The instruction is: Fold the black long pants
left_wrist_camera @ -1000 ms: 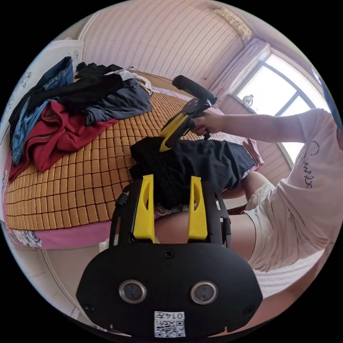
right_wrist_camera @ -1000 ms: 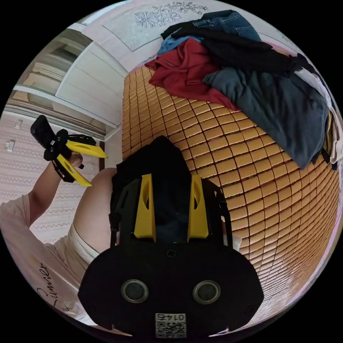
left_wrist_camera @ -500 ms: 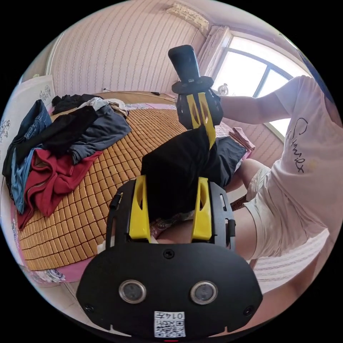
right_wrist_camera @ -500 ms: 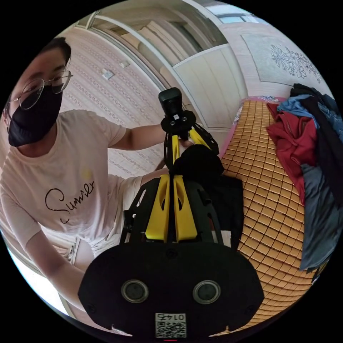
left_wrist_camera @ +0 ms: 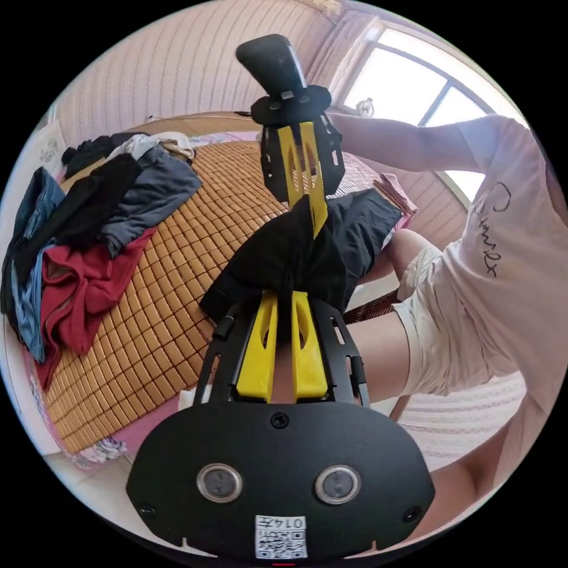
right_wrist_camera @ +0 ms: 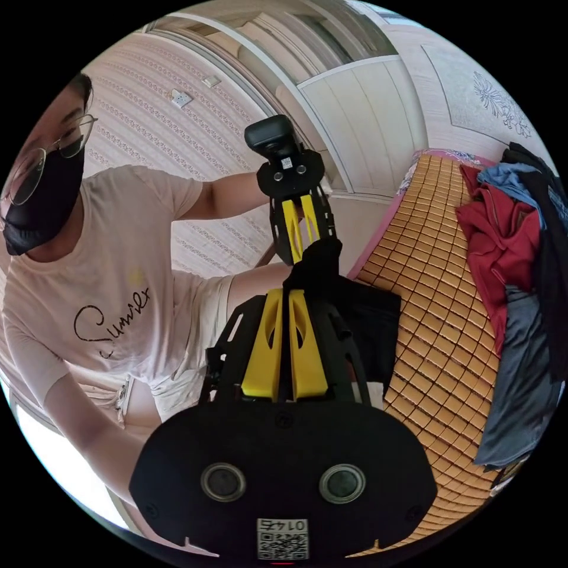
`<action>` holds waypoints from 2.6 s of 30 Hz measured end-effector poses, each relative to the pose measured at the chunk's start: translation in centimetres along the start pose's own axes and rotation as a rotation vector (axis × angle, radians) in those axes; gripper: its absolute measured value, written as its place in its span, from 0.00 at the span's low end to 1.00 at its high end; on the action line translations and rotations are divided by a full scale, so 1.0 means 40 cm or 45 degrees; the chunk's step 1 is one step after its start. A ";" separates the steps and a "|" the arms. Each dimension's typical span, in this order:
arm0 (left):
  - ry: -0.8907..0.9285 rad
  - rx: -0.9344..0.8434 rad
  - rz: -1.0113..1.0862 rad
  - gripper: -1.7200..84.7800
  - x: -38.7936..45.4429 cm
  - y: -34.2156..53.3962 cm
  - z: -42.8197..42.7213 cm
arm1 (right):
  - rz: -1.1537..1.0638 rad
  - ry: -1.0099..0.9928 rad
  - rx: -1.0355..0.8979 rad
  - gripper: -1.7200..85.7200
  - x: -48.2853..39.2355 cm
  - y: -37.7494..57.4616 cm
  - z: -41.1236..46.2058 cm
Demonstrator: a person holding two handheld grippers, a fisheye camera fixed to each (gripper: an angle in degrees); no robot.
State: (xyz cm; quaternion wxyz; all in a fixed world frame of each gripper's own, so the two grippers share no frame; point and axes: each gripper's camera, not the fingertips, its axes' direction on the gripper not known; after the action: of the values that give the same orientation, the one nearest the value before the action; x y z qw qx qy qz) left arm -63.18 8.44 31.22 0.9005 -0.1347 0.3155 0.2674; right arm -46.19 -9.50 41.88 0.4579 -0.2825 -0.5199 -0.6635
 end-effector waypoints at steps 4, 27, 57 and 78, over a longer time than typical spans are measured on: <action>0.070 -0.157 -0.373 0.06 -0.134 -0.026 0.079 | 0.381 0.141 0.038 0.02 0.134 -0.001 0.023; -0.126 -0.383 -0.566 0.06 -0.159 -0.235 0.263 | 1.342 0.645 -0.059 0.03 -0.079 0.709 0.043; -0.848 -0.406 -0.595 0.15 0.028 -0.439 0.147 | 1.505 0.955 0.279 0.01 -0.254 0.877 -0.134; -0.162 -0.383 0.468 0.01 1.036 -0.796 0.880 | 1.554 0.874 -0.410 0.01 -0.103 0.899 -0.073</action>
State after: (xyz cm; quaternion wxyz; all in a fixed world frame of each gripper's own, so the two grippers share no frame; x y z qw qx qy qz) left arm -0.41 13.22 33.94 0.8247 -0.1904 0.2339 0.4785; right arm -11.73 -12.43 53.01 0.8375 -0.3622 0.0085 -0.4090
